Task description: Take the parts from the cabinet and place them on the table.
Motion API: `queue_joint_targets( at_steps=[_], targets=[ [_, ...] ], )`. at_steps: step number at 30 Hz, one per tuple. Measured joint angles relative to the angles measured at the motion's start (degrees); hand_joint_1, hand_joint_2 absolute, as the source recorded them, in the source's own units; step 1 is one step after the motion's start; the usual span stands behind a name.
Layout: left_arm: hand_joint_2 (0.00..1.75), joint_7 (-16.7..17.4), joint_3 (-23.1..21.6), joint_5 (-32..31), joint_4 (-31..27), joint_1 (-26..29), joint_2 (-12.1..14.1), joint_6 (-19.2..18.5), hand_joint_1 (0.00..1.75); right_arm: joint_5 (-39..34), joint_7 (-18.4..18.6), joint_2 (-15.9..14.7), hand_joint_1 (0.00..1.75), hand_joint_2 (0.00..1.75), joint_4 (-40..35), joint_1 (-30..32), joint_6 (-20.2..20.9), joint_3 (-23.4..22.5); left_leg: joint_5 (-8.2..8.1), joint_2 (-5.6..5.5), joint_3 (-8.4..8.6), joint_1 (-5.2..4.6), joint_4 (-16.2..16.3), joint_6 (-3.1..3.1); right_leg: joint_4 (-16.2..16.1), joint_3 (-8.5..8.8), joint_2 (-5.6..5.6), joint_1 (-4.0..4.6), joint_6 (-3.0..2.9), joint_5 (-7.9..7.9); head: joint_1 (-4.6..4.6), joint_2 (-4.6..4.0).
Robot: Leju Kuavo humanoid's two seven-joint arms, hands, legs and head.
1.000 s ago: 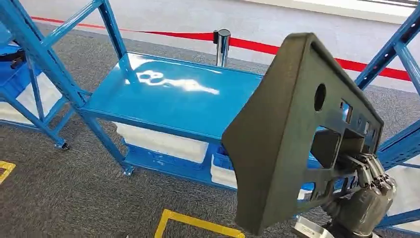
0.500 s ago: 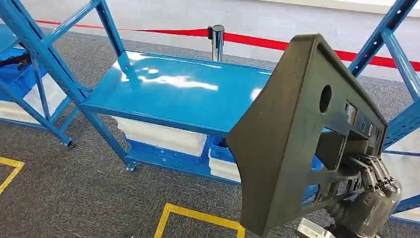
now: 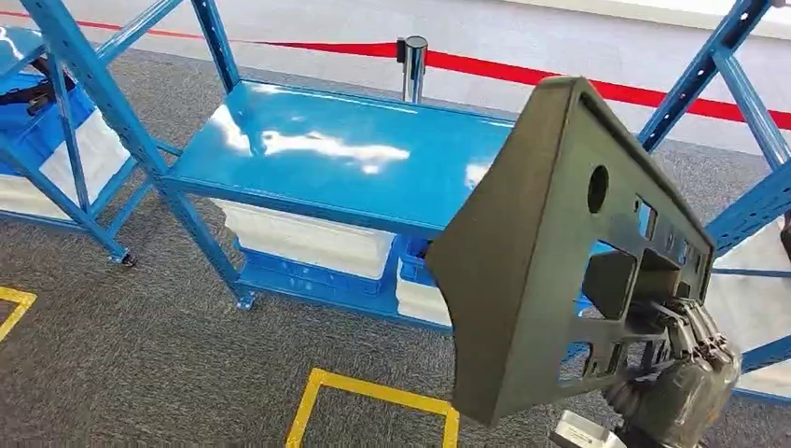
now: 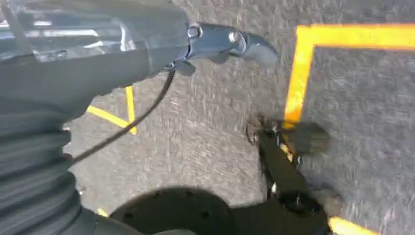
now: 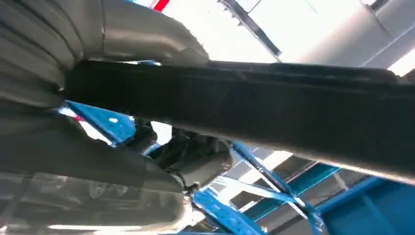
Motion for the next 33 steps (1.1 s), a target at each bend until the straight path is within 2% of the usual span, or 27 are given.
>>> queue_joint_targets(
  at_steps=[2, 3, 4, 5, 7, 8, 9, 12, 13, 14, 15, 17, 18, 19, 20, 21, 22, 23, 24, 25, 27, 28, 29, 30, 31, 32, 33],
  targets=[
    [1.75, 0.28, 0.0, -0.15, 0.0, 0.09, -0.2, 0.0, 0.0, 0.0, 0.04, -0.24, 1.34, 1.75, -0.22, 0.91, 0.0, -0.41, 0.79, 0.09, -1.16, -0.08, 0.05, 0.2, 8.92, -2.92, 0.0, -0.15, 0.22, -5.23, 0.35, 0.0],
    [1.75, 0.35, 0.0, -0.15, 0.0, 0.15, -0.2, 0.0, 0.0, 0.0, 0.07, -0.31, 1.34, 1.75, -0.24, 1.35, 0.0, -0.63, 1.2, 0.17, -1.8, -0.1, 0.15, 0.19, 12.38, -3.78, 0.0, -0.17, 0.25, -6.37, 0.41, 0.0],
    [1.75, 0.44, 0.0, -0.2, 0.0, 0.25, -0.24, 0.0, 0.0, 0.02, 0.09, -0.35, 1.34, 1.75, -0.24, 1.75, 0.0, -0.83, 1.54, 0.21, -2.34, -0.13, 0.19, 0.18, 13.01, -3.35, 0.0, -0.17, 0.22, -5.85, 0.48, 0.0],
    [1.75, 0.52, -0.02, -0.33, 0.0, 0.27, -0.31, -0.22, 0.0, 0.24, 0.28, -0.37, 1.34, 1.75, -0.35, 2.2, 0.0, -0.94, 1.87, 0.22, -2.75, -0.2, 0.19, 0.15, 10.95, -1.52, 0.0, -0.15, 0.15, -4.26, 0.52, 0.0],
    [1.75, 0.81, -0.02, -0.61, 0.0, 0.27, -0.55, -0.55, 0.0, 1.25, 1.55, -0.55, 1.34, 1.75, -0.87, 3.51, 0.0, -1.29, 2.38, 0.1, -3.15, -0.37, 0.17, 0.09, 0.66, 5.07, 0.01, 0.13, -0.45, -0.04, 0.5, 0.0],
    [1.75, 0.98, -0.04, -0.83, 0.0, 0.31, -0.74, -0.79, 0.0, 1.79, 2.39, -0.74, 1.34, 1.75, -1.31, 4.44, 0.0, -1.51, 2.57, 0.04, -3.24, -0.34, 0.15, 0.06, -4.55, 8.31, 0.05, 0.51, -1.2, 1.13, 0.52, 0.0],
    [1.75, 1.11, -0.07, -1.01, 0.02, 0.36, -1.12, -1.01, 0.0, 2.23, 3.08, -1.01, 1.34, 1.75, -1.85, 5.45, 0.0, -1.75, 2.82, -0.01, -3.52, -0.59, 0.18, -0.27, -7.42, 9.86, 0.02, 0.92, -1.68, 0.41, 0.48, 0.0],
    [1.75, 1.38, -0.11, -1.49, 0.07, 0.49, -1.42, -1.18, 0.0, 3.0, 4.39, -1.44, 1.34, 1.75, -2.99, 7.84, -0.04, -2.27, 3.99, 0.12, -4.06, -0.08, -0.15, -1.47, -7.81, 9.23, 0.13, 1.26, -1.68, 0.83, 0.52, 0.0],
    [1.75, 1.33, -0.11, -1.49, 0.07, 0.57, -1.44, -1.22, 0.0, 3.26, 4.96, -1.66, 1.34, 1.75, -3.35, 8.5, -0.04, -2.29, 4.32, -0.06, -4.03, -0.5, -0.39, -1.86, -8.66, 8.82, 0.09, 0.92, -1.8, 1.68, 0.63, 0.0],
    [1.75, 1.2, -0.11, -1.46, 0.07, 0.54, -1.44, -1.22, 0.0, 3.39, 5.47, -1.68, 1.34, 1.75, -3.67, 8.82, -0.04, -2.29, 2.64, -0.06, -4.75, -0.42, 0.51, -1.99, -9.0, 8.69, -0.14, 0.31, -1.71, 2.29, 0.65, 0.0],
    [1.75, 0.89, -0.11, -1.18, 0.07, 0.55, -1.44, -1.22, 0.0, 3.43, 5.46, -1.73, 1.34, 1.75, -3.8, 9.07, -0.04, -2.29, -0.34, -0.09, -5.57, -0.54, 3.16, -2.0, -8.94, 8.16, -0.17, 0.19, -2.23, 2.6, 0.15, 0.0],
    [1.75, -0.11, -0.09, -0.65, 0.04, 0.53, -1.42, -1.22, 0.0, 3.04, 5.31, -1.81, 1.34, 1.75, -3.87, 9.37, -0.04, -2.4, -6.38, -0.11, -8.27, -0.43, 12.54, -2.22, -8.7, 7.16, -0.23, 0.25, -2.71, 3.26, -0.57, 0.0],
    [1.75, -0.59, -0.07, -0.35, 0.04, 0.51, -1.38, -1.22, 0.0, 2.56, 5.07, -1.84, 1.34, 1.75, -3.87, 9.3, -0.04, -2.4, -7.81, -0.11, -9.18, -0.44, 16.49, -2.35, -8.45, 6.55, -0.23, 0.26, -2.74, 3.59, -0.59, 0.0],
    [1.75, -0.92, -0.04, -0.13, 0.04, 0.5, -1.33, -1.2, 0.0, 2.01, 4.74, -1.86, 1.34, 1.75, -3.87, 9.2, -0.02, -2.4, -7.61, -0.1, -9.06, -0.36, 18.2, -2.45, -8.1, 5.92, -0.23, 0.21, -2.74, 3.85, -0.68, 0.0],
    [1.75, -1.29, 0.0, 0.22, 0.02, 0.47, -1.29, -1.09, 0.0, 1.23, 4.27, -1.86, 1.34, 1.75, -3.85, 9.02, -0.02, -2.4, -6.09, -0.1, -7.68, -0.19, 17.1, -2.55, -7.75, 5.32, -0.22, 0.13, -2.67, 4.06, -0.98, 0.0],
    [1.75, -1.53, 0.04, 0.44, 0.0, 0.47, -1.22, -1.01, 0.0, 0.61, 3.87, -1.86, 1.34, 1.75, -3.85, 8.72, -0.02, -2.4, -3.93, -0.08, -5.18, -0.03, 13.46, -2.67, -7.38, 4.72, -0.18, -0.02, -2.48, 4.23, -1.16, 0.0],
    [1.75, -1.84, 0.15, 0.74, -0.02, 0.41, -1.11, -1.01, 0.0, 0.14, 3.54, -1.86, 1.34, 1.75, -3.82, 8.27, -0.02, -2.4, -1.87, -0.07, -1.87, 0.15, 8.06, -2.84, -6.99, 4.24, -0.13, -0.23, -2.2, 4.41, -1.29, 0.0],
    [1.75, -1.9, 0.26, 0.81, -0.04, 0.27, -1.09, -0.94, 0.0, -0.06, 3.37, -1.86, 1.34, 1.75, -3.82, 7.89, -0.02, -2.4, -0.74, -0.03, 1.16, 0.42, 2.95, -3.16, -6.58, 3.92, -0.1, -0.28, -2.02, 4.5, -1.55, 0.0],
    [1.75, -1.97, 0.35, 0.87, -0.02, 0.11, -1.14, -0.94, 0.0, -0.24, 3.23, -1.86, 1.34, 1.75, -3.82, 7.61, -0.02, -2.43, -1.27, -0.14, 2.75, 0.43, -0.08, -3.59, -6.15, 3.29, -0.12, 0.2, -1.72, 4.58, -2.13, 0.0],
    [1.75, -2.08, 0.42, 0.87, -0.04, 0.07, -1.14, -0.94, 0.0, -0.31, 3.15, -1.88, 1.34, 1.75, -3.82, 7.33, -0.02, -2.43, -1.41, -0.44, 2.54, 0.29, -0.6, -3.24, -5.89, 2.92, -0.15, 0.19, -1.34, 5.01, -2.13, 0.0],
    [1.75, -2.27, 0.68, 1.0, -0.04, 0.17, -1.05, -0.77, 0.0, -0.74, 2.76, -1.88, 1.34, 1.75, -3.8, 7.0, -0.02, -2.36, -1.43, -0.57, 1.72, 0.17, -0.07, -3.05, -5.65, 2.43, -0.15, 0.2, -0.85, 5.6, -1.34, 0.0],
    [1.75, -2.47, 0.98, 1.25, -0.04, 0.3, -1.05, -0.46, 0.0, -1.2, 2.27, -1.9, 1.34, 1.75, -3.78, 6.94, -0.02, -2.36, -1.08, -0.51, 1.32, 0.39, -0.04, -2.5, -5.58, 2.17, -0.14, 0.18, -0.7, 5.7, -1.31, 0.0],
    [1.75, -2.71, 1.22, 1.29, -0.04, 0.17, -1.03, -0.44, 0.0, -1.71, 1.77, -1.88, 1.34, 1.75, -3.76, 6.91, -0.02, -2.38, -0.7, -0.22, 0.78, 0.52, -0.13, -1.85, -5.03, 1.61, -0.04, -0.09, -0.49, 4.63, -1.36, 0.0],
    [1.75, -2.82, 1.33, 1.38, -0.09, 0.09, -0.9, -0.33, 0.0, -2.21, 1.4, -1.86, 1.34, 1.75, -3.76, 6.71, -0.02, -2.43, -0.27, -0.22, 0.17, 0.52, -0.12, -1.14, -2.81, 0.75, -0.05, -0.16, -0.18, 1.89, -0.55, 0.0],
    [1.75, -2.91, 1.36, 1.4, -0.09, 0.07, -0.81, -0.31, 0.0, -2.6, 1.07, -1.86, 1.34, 1.75, -3.67, 6.49, -0.02, -2.47, 0.07, -0.08, -0.39, 0.39, -0.12, -0.66, 1.06, -0.48, -0.05, -0.32, 0.04, -1.26, 0.15, 0.0],
    [1.75, -2.89, 1.38, 1.38, -0.09, 0.08, -0.7, -0.24, 0.0, -2.95, 0.87, -1.84, 1.34, 1.75, -3.56, 6.34, -0.02, -2.47, 0.47, 0.06, -0.94, 0.24, -0.11, -0.22, 5.95, -1.92, -0.05, -0.37, 0.16, -4.36, 0.3, 0.0],
    [1.75, -2.86, 1.42, 1.23, -0.09, 0.12, -0.59, -0.09, 0.0, -3.17, 0.65, -1.81, 1.34, 1.75, -3.45, 6.34, -0.02, -2.42, 0.9, 0.14, -1.53, 0.13, -0.07, -0.15, 10.25, -2.97, -0.05, -0.36, 0.18, -6.31, 0.39, 0.0]
  ],
)
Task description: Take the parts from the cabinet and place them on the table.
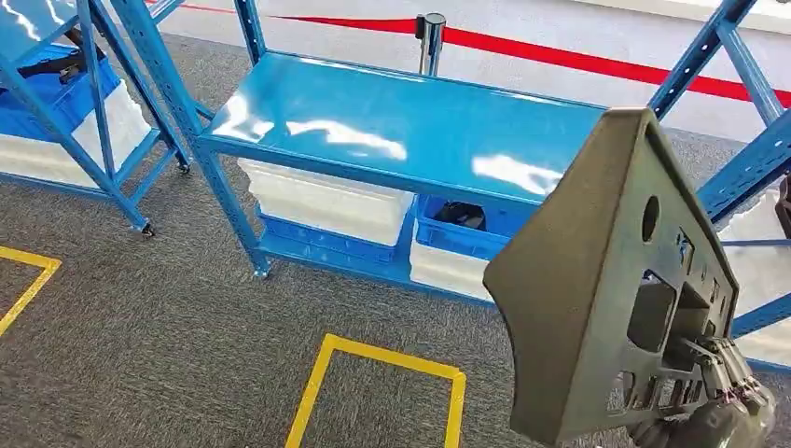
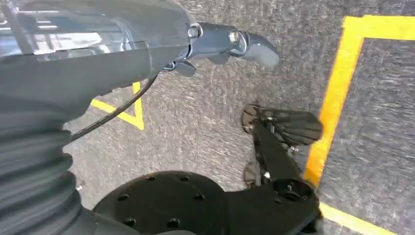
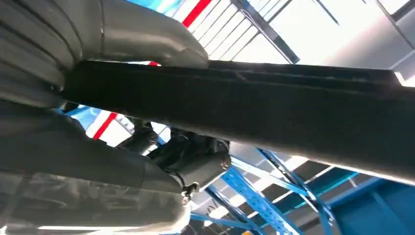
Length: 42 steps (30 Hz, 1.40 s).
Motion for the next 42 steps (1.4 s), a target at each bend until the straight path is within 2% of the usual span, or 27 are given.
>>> queue_joint_targets(
  at_steps=[2, 3, 5, 6, 7, 10, 11, 12, 13, 15, 16, 17, 18, 20, 22, 25, 26, 28, 30, 31, 32, 34, 35, 37, 39, 41, 42],
  targets=[
    [1.75, 0.33, 0.02, -0.48, 0.0, 0.0, 0.3, 0.26, 0.0, -0.48, -0.41, 0.13, 1.34, 1.75, 0.48, 0.01, 0.0, -0.07, 0.79, 0.05, -1.11, -0.32, 0.15, 0.11, 1.92, 0.9, 0.0, 0.03, -0.12, 1.11, 0.19, 0.0],
    [1.75, 0.5, 0.0, -0.7, 0.0, 0.0, 0.37, 0.28, 0.0, -0.7, -0.7, 0.2, 1.34, 1.75, 0.63, 0.05, 0.0, -0.09, 1.14, 0.04, -1.54, -0.47, 0.2, 0.11, -0.76, 3.01, 0.0, 0.12, -0.29, 3.06, 0.22, 0.0],
    [1.75, 1.31, 0.0, -1.29, 0.0, 0.01, 0.61, 0.41, 0.0, -1.4, -1.53, 0.53, 1.34, 1.75, 0.83, 0.1, 0.0, -0.35, 1.82, -0.07, -2.07, -0.79, 0.19, 0.09, -11.08, 9.72, 0.02, 0.59, -1.32, 6.84, 0.24, 0.0],
    [1.75, 1.94, 0.02, -1.55, 0.0, 0.03, 0.61, 0.59, 0.0, -1.64, -1.96, 0.7, 1.34, 1.75, 0.85, 0.1, 0.0, -0.63, 2.12, -0.07, -2.29, -0.77, 0.19, -0.03, -15.86, 12.74, 0.03, 1.03, -2.04, 6.63, 0.15, 0.0],
    [1.75, 2.45, 0.0, -1.66, 0.0, 0.01, 0.68, 0.83, 0.0, -1.88, -2.27, 0.94, 1.34, 1.75, 0.87, 0.11, 0.0, -0.85, 2.55, -0.11, -2.53, -0.88, 0.26, -0.35, -18.34, 13.82, 0.02, 1.26, -2.17, 6.18, 0.24, 0.0],
    [1.75, 3.23, 0.0, -1.77, 0.0, 0.12, 1.05, 1.11, 0.0, -2.21, -2.64, 1.27, 1.34, 1.75, 1.07, 0.44, 0.0, -1.59, 3.91, -0.03, -3.17, -0.6, -0.02, -1.42, -18.54, 13.06, 0.03, 1.71, -2.38, 6.72, 0.2, 0.0],
    [1.75, 3.32, 0.0, -1.77, 0.0, 0.2, 1.16, 1.2, 0.0, -2.21, -2.67, 1.44, 1.34, 1.75, 1.11, 0.45, 0.0, -1.66, 3.3, -0.1, -3.59, -0.76, 0.4, -1.67, -19.25, 12.76, -0.07, 0.77, -2.44, 7.59, 0.26, 0.0],
    [1.75, 3.39, 0.0, -1.77, 0.0, 0.23, 1.46, 1.25, 0.0, -2.21, -2.69, 1.66, 1.34, 1.75, 1.18, 0.39, 0.0, -1.68, 1.05, -0.24, -4.05, -0.8, 1.63, -1.85, -19.17, 12.15, -0.16, 0.91, -2.4, 8.04, 0.13, 0.0],
    [1.75, 3.52, 0.0, -1.86, 0.0, 0.28, 1.49, 1.35, 0.0, -2.23, -2.71, 1.77, 1.34, 1.75, 1.31, 0.45, 0.0, -1.75, -2.49, -0.23, -4.88, -0.74, 4.98, -1.87, -18.98, 11.52, -0.23, 0.91, -2.94, 8.44, -0.48, 0.0],
    [1.75, 3.34, 0.0, -1.97, 0.0, 0.27, 1.75, 1.38, 0.0, -2.55, -3.12, 2.14, 1.34, 1.75, 1.49, 0.41, 0.0, -1.92, -8.18, -0.26, -7.2, -0.72, 14.16, -2.08, -18.37, 9.98, -0.26, 0.97, -3.22, 9.3, -0.63, 0.0],
    [1.75, 3.13, 0.0, -1.97, 0.0, 0.26, 1.9, 1.35, 0.0, -2.93, -3.47, 2.34, 1.34, 1.75, 1.62, 0.33, 0.0, -2.06, -8.91, -0.26, -7.76, -0.71, 17.5, -2.2, -17.96, 9.03, -0.26, 0.98, -3.28, 9.75, -0.7, 0.0],
    [1.75, 2.84, 0.0, -1.97, 0.0, 0.24, 2.05, 1.35, 0.0, -3.29, -3.78, 2.49, 1.34, 1.75, 1.75, 0.26, 0.02, -2.14, -7.9, -0.24, -7.3, -0.66, 18.56, -2.29, -17.51, 8.01, -0.26, 0.96, -3.27, 10.15, -0.83, 0.0],
    [1.75, 2.42, 0.02, -1.97, -0.02, 0.22, 2.3, 1.31, 0.0, -3.56, -3.98, 2.71, 1.34, 1.75, 1.92, 0.14, 0.02, -2.25, -5.68, -0.24, -5.68, -0.57, 17.09, -2.34, -17.01, 7.0, -0.25, 0.91, -3.2, 10.51, -1.05, 0.0],
    [1.75, 1.29, 0.02, -1.86, -0.07, 0.02, 2.56, 1.03, 0.0, -4.11, -4.63, 3.06, 1.34, 1.75, 2.25, -0.23, 0.02, -2.54, -1.76, -0.22, 0.35, -0.32, 8.25, -2.54, -15.85, 5.25, -0.23, 0.76, -2.73, 11.01, -1.46, 0.0],
    [1.75, -0.05, 0.02, -1.71, -0.07, -0.44, 2.56, 0.76, 0.0, -4.37, -4.94, 3.21, 1.34, 1.75, 2.4, -0.69, 0.02, -2.6, -3.39, -0.32, 5.04, -0.28, 0.22, -2.66, -14.89, 4.3, -0.25, 1.19, -2.23, 11.4, -2.34, 0.0],
    [1.75, -1.51, 0.02, -1.53, -0.07, -0.74, 2.58, 0.35, 0.0, -4.04, -5.07, 3.37, 1.34, 1.75, 2.69, -1.76, 0.0, -2.71, -3.2, -0.34, 4.11, -0.64, 0.35, -1.63, -14.75, 3.6, -0.3, 1.18, -1.82, 12.93, -1.16, 0.0],
    [1.75, -1.75, 0.02, -1.53, -0.02, -0.76, 2.49, 0.24, 0.0, -4.06, -5.03, 3.41, 1.34, 1.75, 2.75, -1.82, 0.02, -2.75, -2.65, -0.03, 3.52, -0.3, 0.28, -0.87, -14.59, 3.21, -0.24, 1.12, -1.55, 12.68, -1.26, 0.0],
    [1.75, -1.97, 0.02, -1.53, -0.07, -1.16, 2.62, 0.22, 0.0, -4.24, -4.92, 3.43, 1.34, 1.75, 2.82, -2.02, 0.0, -2.86, -1.61, 0.06, 2.19, -0.25, 0.33, 0.39, -11.14, 1.96, -0.16, 0.75, -0.71, 7.3, -0.27, 0.0],
    [1.75, -2.01, 0.02, -1.53, -0.07, -1.49, 2.64, 0.24, 0.0, -4.55, -4.92, 3.45, 1.34, 1.75, 3.02, -2.38, 0.0, -3.04, -0.31, 0.09, 0.37, -0.31, 0.44, 0.7, -2.11, -0.27, -0.16, 0.39, -0.4, 0.87, 0.22, 0.0],
    [1.75, -1.82, 0.02, -1.53, -0.07, -1.55, 2.64, 0.26, 0.0, -4.7, -4.85, 3.5, 1.34, 1.75, 3.12, -2.37, 0.0, -3.04, 0.3, 0.1, -0.44, -0.32, 0.46, 0.69, 1.34, -0.75, -0.16, 0.25, -0.31, -0.22, 0.26, 0.0],
    [1.75, -1.48, 0.02, -1.53, -0.07, -1.55, 2.64, 0.26, 0.0, -4.74, -4.79, 3.5, 1.34, 1.75, 3.28, -2.39, 0.0, -3.04, 0.92, 0.12, -1.31, -0.32, 0.51, 0.66, 2.96, -0.41, -0.16, 0.18, -0.28, 0.49, 0.31, 0.0],
    [1.75, -0.94, 0.04, -1.53, -0.04, -1.41, 2.64, 0.37, 0.0, -3.98, -4.07, 3.5, 1.34, 1.75, 3.56, -2.65, 0.02, -3.04, 2.03, 0.12, -2.79, -0.35, 0.58, 0.51, -0.61, 3.21, -0.16, 0.15, -0.39, 4.69, 0.46, 0.0],
    [1.75, -0.77, 0.04, -1.53, -0.04, -1.37, 2.64, 0.37, 0.0, -3.82, -3.8, 3.48, 1.34, 1.75, 3.65, -2.87, 0.02, -3.02, 2.62, 0.06, -3.4, -0.38, 0.57, 0.4, -5.85, 6.95, -0.15, 0.25, -0.67, 6.79, 0.41, 0.0],
    [1.75, -0.55, 0.04, -1.53, -0.02, -1.38, 2.49, 0.41, 0.0, -3.8, -3.67, 3.5, 1.34, 1.75, 3.65, -3.45, 0.02, -3.02, 3.51, -0.05, -4.02, -0.4, 0.66, -0.1, -16.86, 14.62, -0.06, 1.03, -1.66, 6.13, 0.44, 0.0],
    [1.75, -0.24, 0.07, -1.53, -0.04, -1.34, 2.49, 0.48, 0.0, -3.78, -3.69, 3.48, 1.34, 1.75, 3.65, -3.82, 0.0, -2.99, 4.72, 0.02, -4.58, -0.22, 0.52, -0.77, -19.03, 14.99, -0.02, 1.41, -1.7, 5.42, 0.44, 0.0],
    [1.75, 0.59, 0.11, -1.55, -0.02, -1.05, 2.49, 0.79, 0.0, -3.5, -3.67, 3.48, 1.34, 1.75, 3.67, -3.69, 0.0, -3.02, 5.75, 0.0, -4.83, -0.26, 0.01, -1.48, -19.1, 14.26, -0.04, 1.36, -2.17, 6.6, 0.46, 0.0],
    [1.75, 0.79, 0.13, -1.6, -0.02, -0.94, 2.62, 0.79, 0.0, -3.34, -3.69, 3.52, 1.34, 1.75, 3.67, -3.82, 0.0, -2.97, 4.32, -0.12, -5.3, -0.13, 0.77, -1.6, -19.29, 13.69, -0.29, 0.81, -2.01, 7.23, 0.46, 0.0]
  ],
)
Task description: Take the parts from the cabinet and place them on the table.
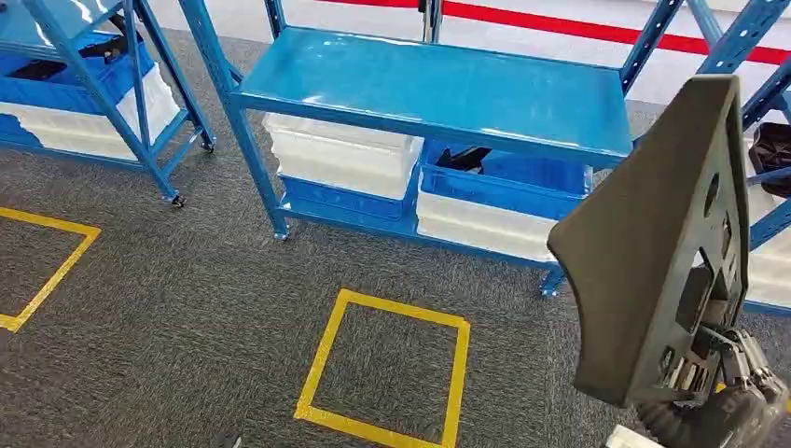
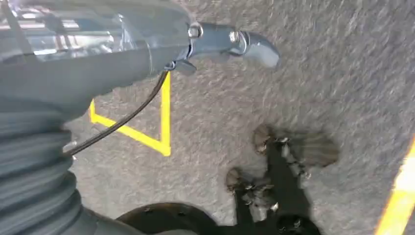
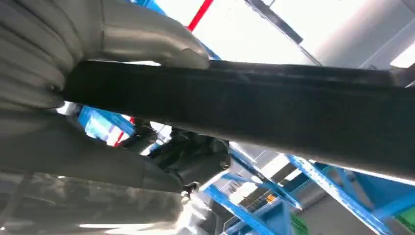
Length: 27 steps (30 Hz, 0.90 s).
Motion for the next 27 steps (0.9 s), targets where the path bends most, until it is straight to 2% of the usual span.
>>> queue_joint_targets(
  at_steps=[1, 3, 4, 5, 6, 7, 8, 9, 10, 11, 12, 13, 14, 15, 16, 18, 19, 20, 21, 22, 23, 24, 25, 26, 27],
  targets=[
    [1.75, 0.2, 0.02, -0.02, 0.0, 0.1, 0.06, 0.0, 0.0, 0.07, 0.0, -0.02, 1.34, 1.75, 0.0, -0.05, 0.0, 0.11, -3.3, -0.03, -0.74, -0.17, 2.2, 0.0, 0.21, -0.71, 0.01, 0.0, -0.33, 0.47, -0.37, 0.0],
    [1.75, 0.0, 0.09, 0.0, 0.02, 0.27, 0.06, -0.02, 0.0, 0.04, 0.04, 0.0, 1.34, 1.75, 0.11, -0.04, 0.0, 0.28, -9.79, -0.06, -2.92, -0.17, 10.64, -0.11, 0.65, -2.19, -0.01, 0.09, -0.79, 1.39, -0.85, 0.0],
    [1.75, -0.31, 0.09, 0.04, 0.02, 0.27, 0.06, -0.02, 0.0, 0.13, 0.04, -0.02, 1.34, 1.75, 0.2, -0.05, 0.02, 0.44, -11.49, -0.09, -3.94, -0.19, 15.18, -0.17, 1.01, -3.14, -0.02, 0.13, -0.95, 1.92, -0.9, 0.0],
    [1.75, -0.59, 0.11, 0.07, 0.02, 0.26, 0.06, -0.02, 0.0, 0.22, 0.07, -0.02, 1.34, 1.75, 0.26, -0.05, 0.02, 0.48, -11.16, -0.09, -4.16, -0.18, 17.94, -0.19, 1.4, -4.22, -0.01, 0.14, -0.98, 2.24, -0.94, 0.0],
    [1.75, -0.85, 0.11, 0.07, 0.02, 0.27, 0.06, -0.02, 0.0, 0.33, 0.18, -0.02, 1.34, 1.75, 0.37, -0.02, 0.02, 0.48, -8.95, -0.08, -3.28, -0.14, 18.07, -0.22, 1.77, -5.23, -0.01, 0.11, -0.92, 2.72, -1.09, 0.0],
    [1.75, -1.12, 0.09, 0.07, 0.02, 0.27, 0.06, -0.02, 0.0, 0.35, 0.33, -0.02, 1.34, 1.75, 0.42, -0.02, 0.02, 0.5, -6.19, -0.07, -1.43, -0.05, 16.03, -0.26, 2.19, -6.21, -0.01, 0.04, -0.78, 3.09, -1.27, 0.0],
    [1.75, -1.44, 0.09, 0.04, 0.02, 0.25, 0.06, -0.02, 0.0, 0.42, 0.39, -0.02, 1.34, 1.75, 0.46, -0.02, 0.02, 0.52, -4.2, -0.06, 1.33, 0.07, 12.29, -0.34, 2.64, -6.98, 0.0, -0.06, -0.55, 3.39, -1.42, 0.0],
    [1.75, -1.62, 0.09, 0.04, 0.02, 0.22, 0.06, -0.02, 0.0, 0.48, 0.42, -0.02, 1.34, 1.75, 0.5, -0.02, 0.02, 0.54, -3.85, -0.05, 4.86, 0.27, 7.28, -0.48, 3.08, -7.53, 0.02, -0.12, -0.27, 3.6, -1.62, 0.0],
    [1.75, -1.64, 0.09, -0.04, 0.02, 0.1, 0.0, -0.04, 0.0, 0.48, 0.44, -0.02, 1.34, 1.75, 0.52, -0.02, 0.02, 0.55, -5.88, -0.07, 8.22, 0.37, 2.1, -0.84, 3.55, -7.97, 0.06, 0.33, 0.02, 3.74, -2.1, 0.0],
    [1.75, -1.71, 0.09, -0.07, 0.02, 0.06, -0.02, -0.04, 0.0, 0.48, 0.46, -0.04, 1.34, 1.75, 0.52, -0.04, 0.02, 0.52, -6.94, -0.22, 9.58, 0.18, -0.21, -0.36, 3.82, -8.13, 0.08, 0.38, 0.15, 3.86, -2.38, 0.0],
    [1.75, -1.77, 0.09, -0.07, 0.02, -0.01, -0.07, -0.04, 0.0, 0.55, 0.44, -0.04, 1.34, 1.75, 0.52, -0.14, 0.0, 0.52, -7.45, -0.31, 9.23, 0.33, -0.72, 0.02, 4.15, -8.44, 0.06, 0.48, 0.39, 4.23, -1.82, 0.0],
    [1.75, -1.77, 0.09, -0.09, 0.02, 0.05, -0.07, -0.04, 0.0, 0.55, 0.44, -0.04, 1.34, 1.75, 0.54, -0.16, 0.02, 0.59, -7.29, -0.39, 8.85, 0.14, -0.38, 0.28, 4.16, -8.7, 0.06, 0.46, 0.43, 4.59, -1.21, 0.0],
    [1.75, -1.71, 0.09, -0.07, 0.02, 0.27, -0.15, -0.04, 0.0, 0.55, 0.53, -0.04, 1.34, 1.75, 0.55, -0.09, 0.0, 0.74, -7.04, -0.35, 8.48, 0.25, -0.28, 0.69, 4.34, -8.92, 0.06, 0.29, 0.58, 4.77, -1.05, 0.0],
    [1.75, -1.62, 0.09, -0.07, 0.04, 0.29, -0.31, -0.04, 0.0, 0.55, 0.59, -0.06, 1.34, 1.75, 0.55, -0.01, 0.02, 0.87, -6.67, -0.15, 8.14, 0.3, -0.27, 1.27, 4.84, -9.34, 0.11, 0.04, 0.94, 4.1, -1.2, 0.0],
    [1.75, -1.57, 0.11, -0.11, 0.02, 0.31, -0.28, 0.0, 0.0, 0.52, 0.63, -0.09, 1.34, 1.75, 0.55, 0.0, 0.0, 0.96, -6.27, -0.07, 7.68, 0.25, -0.27, 1.77, 6.9, -10.19, 0.14, -0.06, 1.24, 1.81, -0.63, 0.0],
    [1.75, -1.49, 0.09, -0.11, 0.02, 0.25, -0.29, 0.0, 0.0, 0.5, 0.72, -0.13, 1.34, 1.75, 0.55, 0.01, 0.0, 1.03, -5.5, -0.05, 6.59, 0.18, -0.19, 2.01, 15.39, -13.48, 0.14, -0.3, 1.61, -3.43, -0.16, 0.0],
    [1.75, -1.36, 0.09, -0.13, 0.02, 0.28, -0.28, 0.0, 0.0, 0.5, 0.81, -0.13, 1.34, 1.75, 0.57, 0.12, 0.0, 1.14, -5.16, -0.01, 6.07, 0.16, -0.19, 2.03, 19.92, -15.11, 0.14, -0.35, 1.66, -5.4, -0.13, 0.0],
    [1.75, -1.25, 0.09, -0.13, 0.02, 0.35, -0.28, 0.0, 0.0, 0.5, 0.9, -0.13, 1.34, 1.75, 0.59, 0.18, 0.0, 1.22, -4.86, 0.01, 5.65, 0.16, -0.17, 2.07, 22.44, -15.73, 0.14, -0.4, 1.65, -6.07, -0.11, 0.0],
    [1.75, -1.2, 0.09, -0.13, 0.02, 0.41, -0.28, 0.0, 0.0, 0.5, 0.98, -0.17, 1.34, 1.75, 0.68, 0.19, 0.0, 1.27, -4.59, 0.02, 5.39, 0.14, -0.17, 2.04, 21.91, -14.89, 0.14, -0.43, 1.62, -5.37, -0.02, 0.0],
    [1.75, -1.2, 0.09, -0.15, 0.04, 0.4, -0.28, 0.0, 0.0, 0.5, 1.05, -0.2, 1.34, 1.75, 0.7, 0.18, 0.02, 1.29, -4.39, 0.0, 5.23, 0.08, -0.18, 2.02, 18.82, -12.71, 0.14, -0.37, 1.48, -3.64, -0.02, 0.0],
    [1.75, -1.2, 0.09, -0.15, 0.04, 0.38, -0.28, 0.0, 0.0, 0.5, 1.05, -0.2, 1.34, 1.75, 0.72, 0.15, 0.0, 1.31, -4.23, -0.03, 5.18, 0.0, -0.2, 2.01, 13.96, -9.76, 0.15, -0.14, 1.11, -1.47, 0.06, 0.0],
    [1.75, -1.16, 0.09, -0.15, 0.04, 0.36, -0.28, 0.0, 0.0, 0.48, 1.05, -0.22, 1.34, 1.75, 0.7, 0.13, 0.02, 1.33, -4.07, -0.06, 5.19, -0.1, -0.25, 2.0, 8.44, -6.5, 0.16, 0.11, 0.38, 0.52, 0.13, 0.0],
    [1.75, -1.14, 0.09, -0.15, 0.09, 0.36, -0.61, 0.0, 0.0, 0.44, 1.05, -0.28, 1.34, 1.75, 0.66, 0.08, 0.0, 1.35, -3.88, 0.02, 5.16, 0.14, -0.28, 1.91, 3.94, -3.79, 0.13, 0.73, -0.67, 1.46, 0.02, 0.0],
    [1.75, -1.09, 0.11, -0.17, 0.02, 0.28, -0.59, 0.09, 0.0, 0.31, 1.07, -0.35, 1.34, 1.75, 0.66, 0.0, 0.0, 1.4, -3.72, -0.05, 4.82, -0.1, -0.19, 1.6, 2.58, -3.49, 0.12, 0.99, -1.05, 1.04, 0.15, 0.0],
    [1.75, -1.07, 0.09, -0.17, 0.02, 0.26, -0.61, 0.02, 0.0, 0.26, 1.07, -0.43, 1.34, 1.75, 0.66, -0.07, 0.0, 1.4, -3.46, 0.01, 4.56, 0.14, -0.2, 1.21, 2.48, -3.74, 0.24, 1.15, -1.06, 1.1, 0.24, 0.0]
  ],
)
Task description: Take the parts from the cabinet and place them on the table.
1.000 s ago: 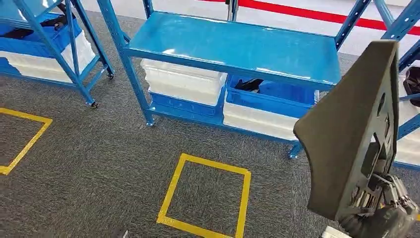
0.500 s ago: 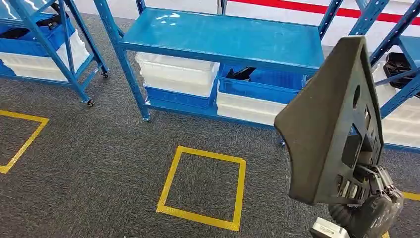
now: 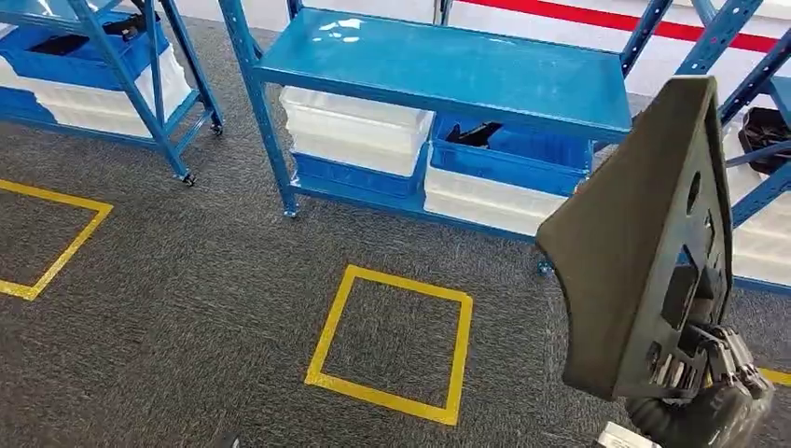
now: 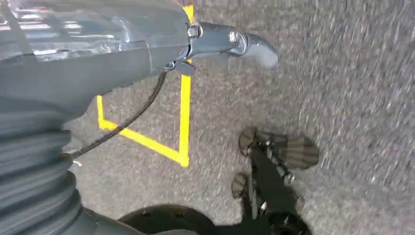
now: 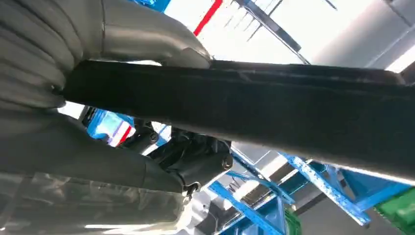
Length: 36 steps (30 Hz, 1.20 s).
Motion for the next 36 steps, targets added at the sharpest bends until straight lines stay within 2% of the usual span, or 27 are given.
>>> queue_joint_targets(
  at_steps=[2, 3, 4, 6, 7, 8, 9, 10, 12, 13, 14, 16, 17, 18, 19, 20, 22, 23, 24, 25, 27, 28, 29, 33, 34, 35, 36],
  targets=[
    [1.75, -0.02, 0.0, 0.0, 0.02, 0.04, -0.02, -0.04, 0.0, -0.4, 0.0, -0.29, 1.34, 1.75, 0.0, 0.16, -0.02, 0.0, 0.57, 0.11, 0.11, 0.05, -0.59, -0.79, -0.35, -0.12, 0.03, 0.08, -0.37, 0.47, 0.18, 0.0],
    [1.75, -0.07, 0.0, -0.02, 0.04, 0.04, 0.0, -0.04, 0.0, -0.46, -0.02, -0.33, 1.34, 1.75, -0.02, 0.14, -0.02, 0.0, 0.6, 0.1, 0.08, -0.4, -0.51, -1.05, -1.64, 0.08, 0.05, -0.66, -0.37, 1.56, 0.2, 0.0],
    [1.75, -0.22, 0.0, -0.02, 0.02, 0.02, 0.02, -0.04, 0.0, -0.44, -0.06, -0.33, 1.34, 1.75, -0.02, 0.09, -0.02, 0.11, -0.66, -0.02, -0.63, -0.39, 0.9, -1.07, -1.95, 0.04, -0.07, -0.85, -0.09, 1.94, 0.15, 0.0],
    [1.75, -0.35, 0.0, -0.04, 0.02, 0.07, 0.02, -0.11, 0.0, -0.46, -0.17, -0.39, 1.34, 1.75, 0.0, 0.21, 0.0, 0.2, -6.16, -0.12, -4.02, -0.33, 9.16, -1.21, -1.93, -0.48, -0.11, -1.01, -0.22, 2.41, -0.72, 0.0],
    [1.75, -0.37, 0.0, -0.04, 0.02, 0.11, 0.02, -0.13, 0.0, -0.44, -0.3, -0.42, 1.34, 1.75, 0.0, 0.22, -0.02, 0.26, -8.16, -0.12, -5.77, -0.35, 13.69, -1.3, -1.89, -0.75, -0.11, -1.01, -0.17, 2.5, -0.81, 0.0],
    [1.75, -0.37, 0.0, -0.04, 0.04, 0.13, 0.02, -0.13, 0.0, -0.48, -0.28, -0.46, 1.34, 1.75, 0.0, 0.29, 0.0, 0.35, -9.19, -0.12, -6.86, -0.31, 16.86, -1.4, -1.79, -0.98, -0.02, -1.01, -0.05, 2.68, -0.92, 0.0],
    [1.75, -0.37, 0.0, -0.04, 0.02, 0.13, 0.04, -0.13, 0.0, -0.57, -0.35, -0.46, 1.34, 1.75, 0.0, 0.39, -0.02, 0.42, -8.93, -0.12, -6.82, -0.22, 17.38, -1.5, -1.7, -1.18, 0.11, -1.07, 0.04, 2.82, -1.16, 0.0],
    [1.75, -0.42, 0.0, -0.04, 0.02, 0.11, 0.07, -0.15, 0.0, -0.92, -0.41, -0.5, 1.34, 1.75, 0.0, 0.47, 0.0, 0.46, -7.39, -0.14, -5.13, -0.09, 14.78, -1.62, -1.57, -1.4, 0.63, -1.2, 0.36, 3.03, -1.25, 0.0],
    [1.75, -0.52, 0.0, -0.04, 0.02, 0.11, 0.09, -0.15, 0.0, -1.34, -0.52, -0.55, 1.34, 1.75, 0.0, 0.45, -0.02, 0.5, -3.1, -0.84, 1.0, 0.38, 4.13, -1.99, -0.92, -1.91, 1.28, -1.61, 0.77, 3.21, -1.31, 0.0],
    [1.75, -0.52, 0.0, -0.04, 0.04, 0.11, 0.04, -0.15, 0.0, -1.38, -0.59, -0.57, 1.34, 1.75, -0.02, 0.44, -0.02, 0.48, -2.31, -3.23, 3.8, 0.95, -0.67, -2.45, -0.51, -2.19, 1.53, -1.54, 1.19, 3.22, -1.57, 0.0],
    [1.75, -0.52, 0.0, -0.07, 0.04, 0.07, 0.04, -0.2, 0.0, -1.36, -0.65, -0.64, 1.34, 1.75, -0.02, 0.37, -0.02, 0.44, -2.34, -3.4, 3.71, 0.78, -1.21, -1.94, -0.07, -2.61, 2.04, -1.11, 1.57, 2.98, -2.1, 0.0],
    [1.75, -0.5, 0.0, -0.11, 0.04, 0.15, 0.02, -0.22, 0.0, -1.27, -1.0, -0.66, 1.34, 1.75, -0.09, 0.35, -0.02, 0.63, -2.04, -2.28, 3.29, 0.46, -0.73, -1.08, -0.07, -3.01, 2.65, -1.31, 1.67, 3.4, -0.79, 0.0],
    [1.75, -0.5, 0.0, -0.13, 0.04, 0.11, 0.02, -0.22, 0.0, -1.27, -1.05, -0.68, 1.34, 1.75, -0.09, 0.53, -0.02, 0.7, -1.96, -1.87, 3.11, 0.31, -0.51, -0.59, -0.05, -3.22, 2.99, -1.53, 1.86, 3.66, -0.72, 0.0],
    [1.75, -0.44, 0.0, -0.24, 0.04, 0.1, 0.0, -0.22, 0.0, -1.27, -1.03, -0.77, 1.34, 1.75, -0.09, 0.67, -0.02, 0.7, -1.65, -1.19, 2.86, 0.68, -0.65, -0.1, 0.2, -3.4, 3.19, -1.76, 2.0, 3.76, -0.76, 0.0],
    [1.75, -0.37, 0.0, -0.28, -0.02, 0.03, 0.02, -0.17, 0.0, -1.29, -1.02, -0.81, 1.34, 1.75, -0.11, 0.73, -0.02, 0.72, -1.41, -0.88, 2.67, 0.59, -0.67, 0.29, 1.29, -3.98, 2.49, -1.7, 2.18, 2.56, -0.53, 0.0],
    [1.75, -0.35, 0.0, -0.28, -0.02, 0.04, 0.02, -0.17, 0.0, -1.29, -1.05, -0.85, 1.34, 1.75, -0.11, 0.59, -0.04, 0.74, -1.24, -0.43, 2.39, 0.55, -0.67, 0.55, 4.21, -5.4, 1.87, -1.82, 2.35, 0.21, 0.18, 0.0],
    [1.75, -0.26, 0.0, -0.31, -0.02, 0.17, 0.02, -0.17, 0.0, -1.27, -1.05, -0.92, 1.34, 1.75, -0.11, 0.67, -0.04, 0.77, -1.03, 0.74, 1.81, 0.37, -0.64, 0.73, 14.06, -9.67, 1.23, -1.95, 2.61, -4.95, 0.33, 0.0],
    [1.75, -0.15, 0.0, -0.35, -0.02, 0.26, 0.02, -0.17, 0.0, -1.25, -1.05, -0.94, 1.34, 1.75, -0.11, 0.72, -0.04, 0.79, -0.97, 1.39, 1.6, 0.28, -0.61, 0.74, 18.16, -11.37, 1.07, -1.95, 2.62, -6.38, 0.44, 0.0],
    [1.75, -0.15, 0.0, -0.39, -0.02, 0.28, 0.02, -0.2, 0.0, -1.23, -1.05, -0.96, 1.34, 1.75, -0.11, 0.76, -0.04, 0.79, -0.94, 2.04, 1.52, 0.16, -0.61, 0.73, 19.43, -11.72, 1.0, -1.94, 2.6, -6.34, 0.46, 0.0],
    [1.75, -0.15, 0.0, -0.39, -0.02, 0.25, 0.02, -0.2, 0.0, -1.2, -1.05, -0.96, 1.34, 1.75, -0.11, 0.78, -0.04, 0.79, -0.94, 2.59, 1.53, 0.04, -0.61, 0.73, 17.94, -10.64, 0.98, -1.88, 2.51, -5.18, 0.5, 0.0],
    [1.75, -0.17, 0.0, -0.46, -0.02, 0.1, 0.02, -0.2, 0.0, -1.09, -1.05, -0.98, 1.34, 1.75, -0.11, 0.76, -0.04, 0.76, -0.94, 3.68, 1.73, -0.18, -0.65, 0.73, 8.76, -5.41, 0.36, -1.52, 1.75, -0.73, 0.48, 0.0],
    [1.75, -0.2, 0.0, -0.48, -0.02, 0.01, 0.02, -0.2, 0.0, -0.98, -1.05, -0.98, 1.34, 1.75, -0.15, 0.73, -0.04, 0.76, -0.94, 4.21, 1.86, -0.2, -0.71, 0.73, 2.78, -2.09, -1.77, -0.9, 0.92, 1.27, 0.5, 0.0],
    [1.75, -0.2, 0.0, -0.57, 0.02, 0.06, -0.18, -0.22, 0.0, -0.96, -1.05, -1.05, 1.34, 1.75, -0.37, 0.64, -0.04, 0.76, -1.02, 4.74, 1.9, -0.38, -0.59, 0.59, -0.21, -0.69, -5.08, 0.1, 0.09, 0.92, 0.44, 0.0],
    [1.75, -0.37, 0.0, -0.68, 0.0, -0.06, -0.17, -0.24, 0.0, -0.9, -1.03, -1.12, 1.34, 1.75, -0.5, 0.86, -0.06, 0.66, -0.84, 7.1, 2.3, -0.47, -1.12, -0.37, -0.55, -1.45, -2.6, 0.31, 0.11, 1.63, 0.63, 0.0],
    [1.75, -0.42, 0.0, -0.72, 0.0, -0.2, -0.15, -0.42, 0.0, -0.88, -1.03, -1.12, 1.34, 1.75, -0.68, 0.94, -0.06, 0.7, -1.53, 5.6, 2.14, -0.4, -0.35, -0.76, -1.09, -1.09, -2.01, -0.73, 0.2, 2.29, 0.59, 0.0],
    [1.75, -0.52, 0.0, -0.72, 0.0, -0.19, -0.11, -0.42, 0.0, -0.81, -1.03, -1.12, 1.34, 1.75, -0.81, 0.77, -0.15, 0.7, -3.29, 2.64, 1.14, -0.47, 1.97, -0.8, -1.1, -1.3, -1.36, -0.76, 0.12, 2.35, 0.35, 0.0],
    [1.75, -0.52, -0.02, -0.72, 0.02, -0.12, -0.11, -0.48, 0.0, -0.81, -0.94, -1.12, 1.34, 1.75, -0.79, 0.7, -0.13, 0.66, -5.9, 0.95, -0.7, -0.33, 6.35, -0.83, -1.06, -1.34, -0.88, -0.78, -0.19, 2.45, -0.11, 0.0]
  ],
)
